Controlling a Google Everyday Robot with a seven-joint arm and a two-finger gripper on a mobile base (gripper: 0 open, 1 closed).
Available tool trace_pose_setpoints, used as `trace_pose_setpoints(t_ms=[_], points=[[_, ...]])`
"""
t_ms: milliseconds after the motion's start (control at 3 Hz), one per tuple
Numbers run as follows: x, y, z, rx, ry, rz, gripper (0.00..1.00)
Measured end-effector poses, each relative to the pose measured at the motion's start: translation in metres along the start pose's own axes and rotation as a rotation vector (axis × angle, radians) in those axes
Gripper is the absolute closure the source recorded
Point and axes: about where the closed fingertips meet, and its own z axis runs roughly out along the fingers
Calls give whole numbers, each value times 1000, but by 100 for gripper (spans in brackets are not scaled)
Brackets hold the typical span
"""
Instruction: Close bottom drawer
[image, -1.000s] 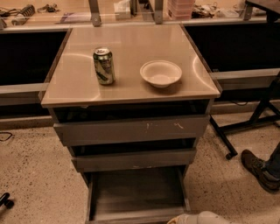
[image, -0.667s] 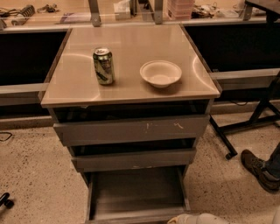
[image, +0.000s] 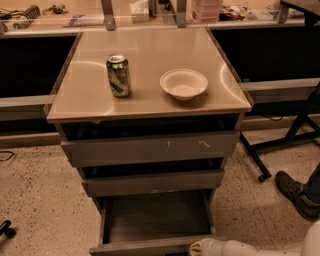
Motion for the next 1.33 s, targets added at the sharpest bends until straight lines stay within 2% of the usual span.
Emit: trace_pose_setpoints(t_ms=[667, 1333], points=[[-6, -36, 14, 31, -31, 3, 100], [-12, -88, 31, 25, -61, -5, 100]])
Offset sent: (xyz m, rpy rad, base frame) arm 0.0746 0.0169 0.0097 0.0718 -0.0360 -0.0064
